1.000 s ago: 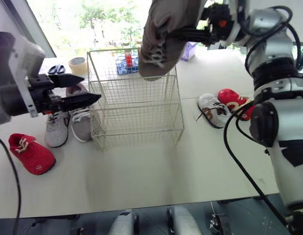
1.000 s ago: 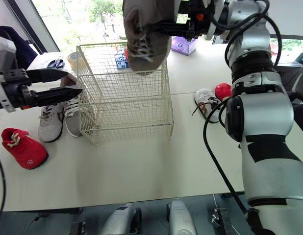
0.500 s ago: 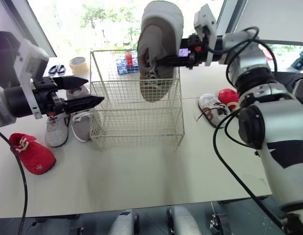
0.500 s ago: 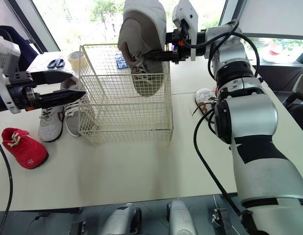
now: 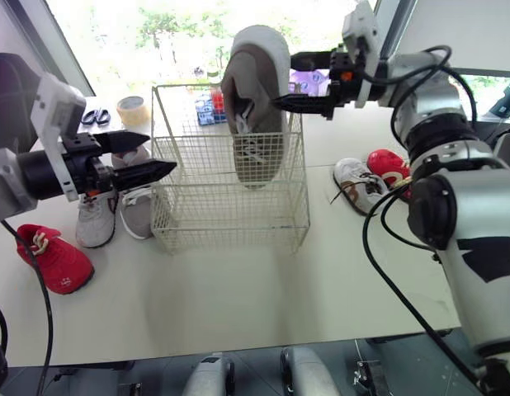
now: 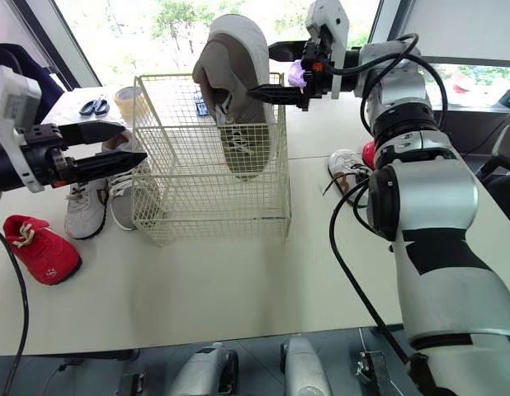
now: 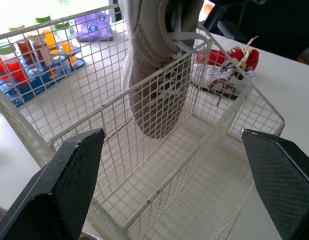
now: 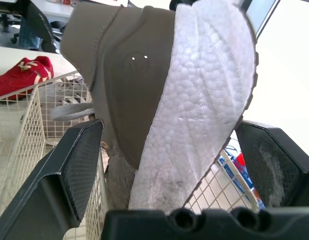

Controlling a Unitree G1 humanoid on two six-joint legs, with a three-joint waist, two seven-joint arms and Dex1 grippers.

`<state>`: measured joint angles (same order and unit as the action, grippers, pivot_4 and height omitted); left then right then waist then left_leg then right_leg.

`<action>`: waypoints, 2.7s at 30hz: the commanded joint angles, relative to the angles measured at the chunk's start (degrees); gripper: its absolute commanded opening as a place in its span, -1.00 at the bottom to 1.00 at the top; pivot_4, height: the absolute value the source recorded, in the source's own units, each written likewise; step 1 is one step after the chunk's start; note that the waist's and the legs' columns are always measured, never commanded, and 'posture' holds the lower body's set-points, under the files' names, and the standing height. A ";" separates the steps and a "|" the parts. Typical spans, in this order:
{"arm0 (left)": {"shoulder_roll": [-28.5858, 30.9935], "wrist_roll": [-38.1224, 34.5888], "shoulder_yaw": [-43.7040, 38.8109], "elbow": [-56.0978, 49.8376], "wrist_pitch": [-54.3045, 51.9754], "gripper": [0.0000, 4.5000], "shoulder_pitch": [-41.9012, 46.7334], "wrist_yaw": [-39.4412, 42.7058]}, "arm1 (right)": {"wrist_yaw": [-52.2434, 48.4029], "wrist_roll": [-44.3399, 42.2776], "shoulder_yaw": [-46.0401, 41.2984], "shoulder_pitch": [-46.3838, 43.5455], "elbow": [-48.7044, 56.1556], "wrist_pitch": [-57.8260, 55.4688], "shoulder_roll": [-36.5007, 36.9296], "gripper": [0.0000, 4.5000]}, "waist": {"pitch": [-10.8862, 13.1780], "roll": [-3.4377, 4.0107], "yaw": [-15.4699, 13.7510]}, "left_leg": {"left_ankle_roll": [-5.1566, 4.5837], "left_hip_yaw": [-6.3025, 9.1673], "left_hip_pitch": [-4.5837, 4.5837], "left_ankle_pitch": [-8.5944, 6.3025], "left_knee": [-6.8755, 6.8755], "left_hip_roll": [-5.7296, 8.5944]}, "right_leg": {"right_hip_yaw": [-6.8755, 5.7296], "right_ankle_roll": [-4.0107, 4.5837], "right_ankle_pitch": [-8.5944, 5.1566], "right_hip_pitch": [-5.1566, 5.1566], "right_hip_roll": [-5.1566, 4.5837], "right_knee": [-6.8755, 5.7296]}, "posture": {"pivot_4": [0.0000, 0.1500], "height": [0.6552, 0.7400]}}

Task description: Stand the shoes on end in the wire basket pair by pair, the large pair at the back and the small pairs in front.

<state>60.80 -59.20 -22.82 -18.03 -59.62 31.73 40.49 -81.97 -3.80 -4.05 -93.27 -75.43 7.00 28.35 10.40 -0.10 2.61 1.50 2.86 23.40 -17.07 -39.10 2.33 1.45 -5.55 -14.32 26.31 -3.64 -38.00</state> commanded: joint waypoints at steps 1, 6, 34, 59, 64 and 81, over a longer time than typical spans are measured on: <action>0.19 0.86 -0.22 1.15 1.26 1.00 0.89 0.91 | -4.28 -2.58 -2.19 -1.39 4.98 -0.74 2.82 0.98 | 0.00 0.00 -0.04 | 0.00 0.00 0.00 0.00 0.00 0.00 | 0.00 0.00 0.00 0.00 0.00 0.00 | 1.00 1.00; -1.51 1.11 -1.61 4.73 1.41 1.00 3.39 -1.59 | -4.32 -2.15 -1.88 0.44 8.86 -0.45 5.78 0.98 | 0.00 0.00 -0.02 | 0.00 0.00 -0.01 0.00 0.00 0.00 | 0.00 0.00 0.00 0.00 0.00 -0.01 | 1.00 1.00; -18.48 48.47 18.37 93.08 18.92 1.00 52.72 -22.43 | 4.81 -34.36 -1.93 38.57 92.86 -56.54 22.50 0.98 | -0.05 -0.22 -1.86 | -0.10 -0.06 0.11 -0.03 -0.19 0.17 | -0.25 -0.03 0.01 0.05 -0.07 -0.12 | 1.00 1.00; -23.70 46.71 1.23 94.41 22.12 -0.99 50.69 -35.81 | 19.90 -42.32 -4.38 43.28 97.69 -57.15 23.00 1.00 | -0.12 -0.30 -1.84 | -0.11 -0.07 0.06 -0.04 -0.22 0.16 | -0.21 -0.03 0.01 0.05 -0.07 -0.21 | 1.00 1.00; -20.49 44.59 -1.35 92.02 18.30 -0.99 57.43 -35.26 | 20.93 -42.22 -3.99 43.21 97.06 -56.66 22.33 1.00 | 0.04 -0.85 -1.83 | -0.11 -0.03 0.12 -0.03 -0.22 0.15 | -0.24 -0.03 0.01 0.09 -0.05 -0.21 | 1.00 1.00; -14.74 40.03 -5.59 74.20 -18.48 -0.99 48.24 -39.16 | 19.85 -41.37 -0.96 42.82 92.97 -53.29 19.75 1.00 | 0.00 -1.15 -1.56 | -0.13 -0.07 0.13 -0.05 -0.20 0.12 | -0.23 -0.04 0.02 0.13 -0.08 -0.31 | 1.00 1.00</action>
<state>45.48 -17.23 -26.72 61.01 -74.19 80.42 1.18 -62.25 -45.06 -4.53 -49.58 17.15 -47.38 48.25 10.39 -1.25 1.05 1.37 2.78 23.53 -17.13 -39.31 2.45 1.23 -5.59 -14.30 26.44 -3.73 -38.30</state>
